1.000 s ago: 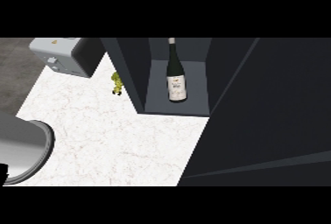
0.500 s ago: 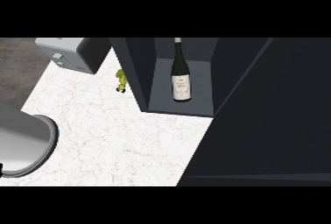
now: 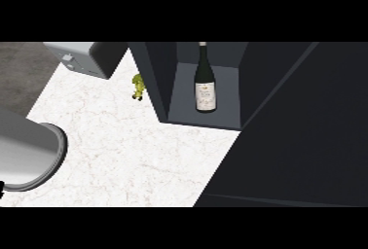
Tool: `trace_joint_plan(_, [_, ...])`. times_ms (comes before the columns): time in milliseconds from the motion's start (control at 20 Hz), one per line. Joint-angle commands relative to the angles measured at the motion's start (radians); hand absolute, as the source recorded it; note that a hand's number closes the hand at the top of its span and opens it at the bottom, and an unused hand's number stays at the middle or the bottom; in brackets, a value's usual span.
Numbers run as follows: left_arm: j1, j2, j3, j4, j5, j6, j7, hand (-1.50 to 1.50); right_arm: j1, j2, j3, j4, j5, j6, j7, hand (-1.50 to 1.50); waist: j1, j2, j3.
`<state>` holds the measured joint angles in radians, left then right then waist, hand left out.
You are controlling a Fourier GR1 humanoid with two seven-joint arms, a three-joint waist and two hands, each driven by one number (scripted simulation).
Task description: Pick up the wine, place it into the cabinet and close the cabinet
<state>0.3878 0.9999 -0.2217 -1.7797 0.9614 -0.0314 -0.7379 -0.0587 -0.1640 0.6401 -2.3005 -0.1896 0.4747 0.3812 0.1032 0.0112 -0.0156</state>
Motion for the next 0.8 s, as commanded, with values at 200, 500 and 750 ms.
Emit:
trace_joint_plan(200, [-0.010, -0.001, -0.004, -0.001, -0.005, -0.022, -0.002, 1.50, -0.098, 0.156, -0.027, 0.143, 0.064, -0.141, 0.034, 1.50, 0.028, 0.012, -0.003])
trace_joint_plan(500, [-0.037, -0.003, -0.007, -0.004, -0.009, -0.030, 0.003, 1.50, -0.226, 0.158, -0.135, 0.218, 0.069, -0.129, 0.033, 1.50, 0.053, 0.022, -0.003])
trace_joint_plan(750, [-0.057, 0.001, -0.023, -0.014, -0.012, -0.050, 0.019, 1.50, -0.410, 0.162, -0.188, 0.375, 0.095, -0.238, 0.031, 1.50, 0.086, 0.033, 0.000])
